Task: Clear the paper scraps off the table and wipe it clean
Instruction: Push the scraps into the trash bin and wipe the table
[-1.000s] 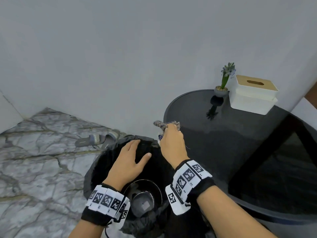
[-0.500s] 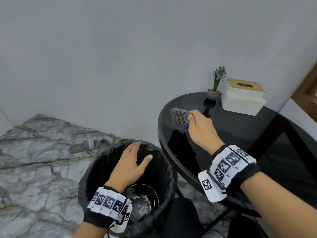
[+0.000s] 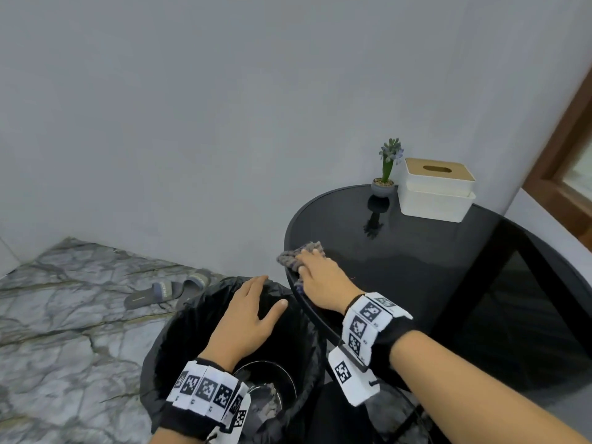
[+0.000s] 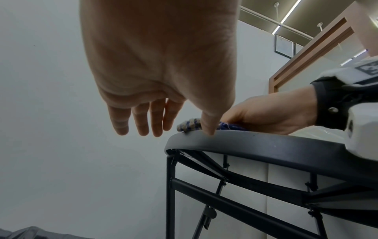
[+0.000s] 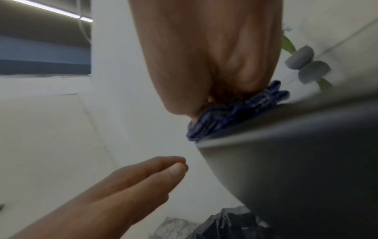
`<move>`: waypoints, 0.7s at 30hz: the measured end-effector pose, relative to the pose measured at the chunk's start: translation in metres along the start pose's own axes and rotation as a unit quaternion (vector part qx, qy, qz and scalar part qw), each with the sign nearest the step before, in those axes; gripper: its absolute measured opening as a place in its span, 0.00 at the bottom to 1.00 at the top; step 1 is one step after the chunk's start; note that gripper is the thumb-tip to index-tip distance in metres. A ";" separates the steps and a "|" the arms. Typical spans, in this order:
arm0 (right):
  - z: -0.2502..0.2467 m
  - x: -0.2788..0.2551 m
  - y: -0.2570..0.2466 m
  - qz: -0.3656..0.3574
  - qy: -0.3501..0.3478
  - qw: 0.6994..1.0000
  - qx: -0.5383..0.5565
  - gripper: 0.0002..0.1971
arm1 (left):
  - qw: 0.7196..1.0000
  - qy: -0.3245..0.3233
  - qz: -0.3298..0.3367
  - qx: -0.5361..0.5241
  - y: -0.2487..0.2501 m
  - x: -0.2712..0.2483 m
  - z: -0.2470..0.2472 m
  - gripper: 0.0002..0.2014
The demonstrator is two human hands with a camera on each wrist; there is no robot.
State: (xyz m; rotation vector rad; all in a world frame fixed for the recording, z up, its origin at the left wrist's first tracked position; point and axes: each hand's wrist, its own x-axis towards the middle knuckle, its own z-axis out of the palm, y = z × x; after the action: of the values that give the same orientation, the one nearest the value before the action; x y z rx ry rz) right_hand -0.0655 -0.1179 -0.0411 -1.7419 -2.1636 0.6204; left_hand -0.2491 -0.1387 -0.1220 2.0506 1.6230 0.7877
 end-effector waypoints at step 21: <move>-0.003 -0.011 0.004 -0.055 -0.062 0.989 -0.120 0.25 | 0.999 -0.014 0.019 0.026 0.005 -0.005 0.002 0.38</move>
State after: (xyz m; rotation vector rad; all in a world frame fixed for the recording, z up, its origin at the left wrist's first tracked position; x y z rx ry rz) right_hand -0.0580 -0.1271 -0.0405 -1.7221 -2.4914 0.4674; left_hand -0.2449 -0.1452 -0.1212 2.1246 1.6094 0.7336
